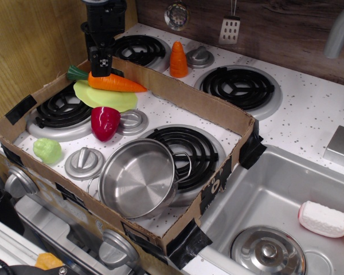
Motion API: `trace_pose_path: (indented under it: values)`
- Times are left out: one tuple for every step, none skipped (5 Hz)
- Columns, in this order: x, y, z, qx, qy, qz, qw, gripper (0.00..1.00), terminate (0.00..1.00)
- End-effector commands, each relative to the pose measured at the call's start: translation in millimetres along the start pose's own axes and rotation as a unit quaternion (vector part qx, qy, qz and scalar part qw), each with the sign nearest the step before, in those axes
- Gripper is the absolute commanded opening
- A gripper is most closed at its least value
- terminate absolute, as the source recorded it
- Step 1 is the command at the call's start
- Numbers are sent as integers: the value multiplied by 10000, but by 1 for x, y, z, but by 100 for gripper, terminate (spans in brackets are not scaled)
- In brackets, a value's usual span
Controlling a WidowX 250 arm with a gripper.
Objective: Take carrot off plate
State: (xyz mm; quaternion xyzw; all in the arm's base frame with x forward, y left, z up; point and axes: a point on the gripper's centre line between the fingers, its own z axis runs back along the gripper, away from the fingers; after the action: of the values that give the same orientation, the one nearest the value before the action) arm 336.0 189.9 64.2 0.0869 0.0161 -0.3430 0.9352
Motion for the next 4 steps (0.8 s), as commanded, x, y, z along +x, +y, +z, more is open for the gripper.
trace_pose_path:
  values:
    - [-3,4,-5,186,-145,-83,9997,100,0]
    - [-5,7,-13,170,-222,-138,9995,100,0]
    - [-3,14,-19,121,-242,-220,9994,100,0]
    - [0,20,-24,34,-301,-291,9991,100,0]
